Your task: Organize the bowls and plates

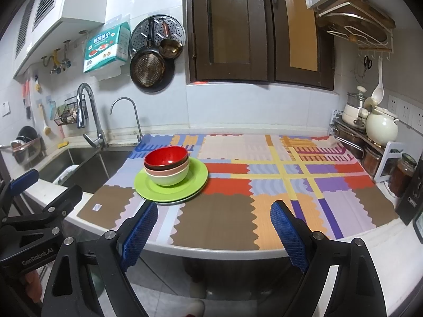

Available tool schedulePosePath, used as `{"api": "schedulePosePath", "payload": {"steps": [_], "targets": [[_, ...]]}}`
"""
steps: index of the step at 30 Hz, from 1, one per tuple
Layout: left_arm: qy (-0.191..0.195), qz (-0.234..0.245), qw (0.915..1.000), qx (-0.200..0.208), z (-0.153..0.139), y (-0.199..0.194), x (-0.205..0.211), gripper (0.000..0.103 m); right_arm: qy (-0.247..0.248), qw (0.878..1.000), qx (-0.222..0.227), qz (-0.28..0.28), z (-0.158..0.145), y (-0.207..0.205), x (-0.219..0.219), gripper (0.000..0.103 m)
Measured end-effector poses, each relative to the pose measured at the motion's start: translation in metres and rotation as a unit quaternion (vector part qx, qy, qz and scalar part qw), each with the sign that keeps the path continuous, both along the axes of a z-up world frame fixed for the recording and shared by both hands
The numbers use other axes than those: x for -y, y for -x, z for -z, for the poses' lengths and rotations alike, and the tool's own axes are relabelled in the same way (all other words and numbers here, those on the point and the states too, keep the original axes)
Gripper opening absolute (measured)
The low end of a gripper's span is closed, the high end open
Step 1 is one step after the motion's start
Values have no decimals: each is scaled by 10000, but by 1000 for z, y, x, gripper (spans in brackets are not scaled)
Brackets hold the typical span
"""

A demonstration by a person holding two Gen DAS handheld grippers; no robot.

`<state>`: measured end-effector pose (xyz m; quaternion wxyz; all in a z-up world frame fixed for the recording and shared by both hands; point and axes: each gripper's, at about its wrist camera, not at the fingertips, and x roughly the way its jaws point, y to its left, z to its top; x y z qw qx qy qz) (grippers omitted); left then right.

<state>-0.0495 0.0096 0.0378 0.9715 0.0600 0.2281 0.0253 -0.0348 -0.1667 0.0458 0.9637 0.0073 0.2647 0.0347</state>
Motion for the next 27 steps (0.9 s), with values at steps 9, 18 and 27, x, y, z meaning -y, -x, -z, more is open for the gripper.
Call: {"api": "schedulePosePath", "payload": {"steps": [9,18,27], "targets": [[20,37,10000,-15,-3,-4,-2,103,14,10000,-2,-2,0,0,0,88],[26,40,10000,-25,-2,-4,-3,103,15,10000,-3,2,0,-1,-1,88],[42,22,10000,-18,0,-6,-4,103,21,10000,-9,3,2,-1,-2,88]]}}
